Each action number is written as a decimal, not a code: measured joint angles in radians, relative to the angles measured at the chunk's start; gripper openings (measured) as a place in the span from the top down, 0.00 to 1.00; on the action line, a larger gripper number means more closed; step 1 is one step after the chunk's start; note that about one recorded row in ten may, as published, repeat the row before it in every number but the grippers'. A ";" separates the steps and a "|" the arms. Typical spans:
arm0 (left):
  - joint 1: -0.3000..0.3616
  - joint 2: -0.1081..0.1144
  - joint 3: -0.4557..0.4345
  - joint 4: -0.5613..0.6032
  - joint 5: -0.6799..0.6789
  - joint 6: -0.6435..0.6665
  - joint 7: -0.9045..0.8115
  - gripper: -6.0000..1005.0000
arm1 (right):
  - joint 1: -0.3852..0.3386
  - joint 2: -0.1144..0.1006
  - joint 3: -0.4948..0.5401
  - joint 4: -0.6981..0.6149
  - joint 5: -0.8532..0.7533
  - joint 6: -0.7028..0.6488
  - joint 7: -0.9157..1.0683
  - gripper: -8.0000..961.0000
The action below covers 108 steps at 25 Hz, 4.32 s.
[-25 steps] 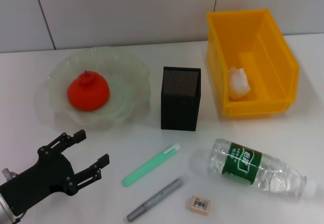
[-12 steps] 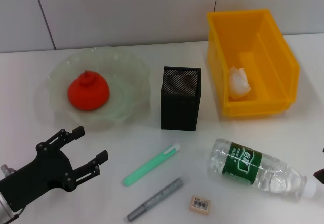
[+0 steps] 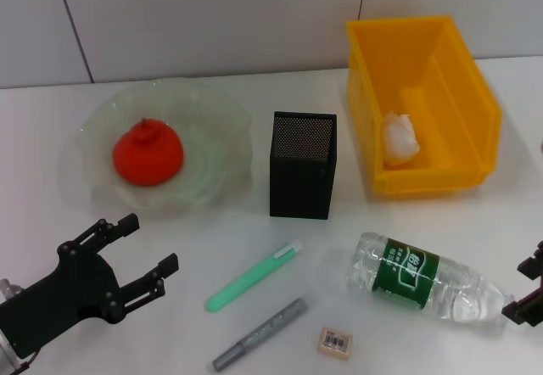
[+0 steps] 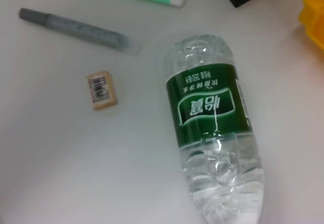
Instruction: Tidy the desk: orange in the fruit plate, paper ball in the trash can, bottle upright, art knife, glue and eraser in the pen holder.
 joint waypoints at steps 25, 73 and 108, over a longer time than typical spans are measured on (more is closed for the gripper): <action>0.013 -0.002 0.000 0.000 0.000 0.003 0.007 0.18 | -0.037 0.004 -0.201 -0.149 -0.038 0.223 0.078 0.28; 0.019 -0.002 0.000 0.000 -0.003 0.000 0.010 0.18 | -0.023 -0.003 -0.209 0.009 -0.018 0.142 0.060 0.54; 0.023 -0.003 -0.012 0.014 -0.003 0.011 0.008 0.18 | 0.067 -0.011 -0.117 0.121 0.099 0.094 0.079 0.54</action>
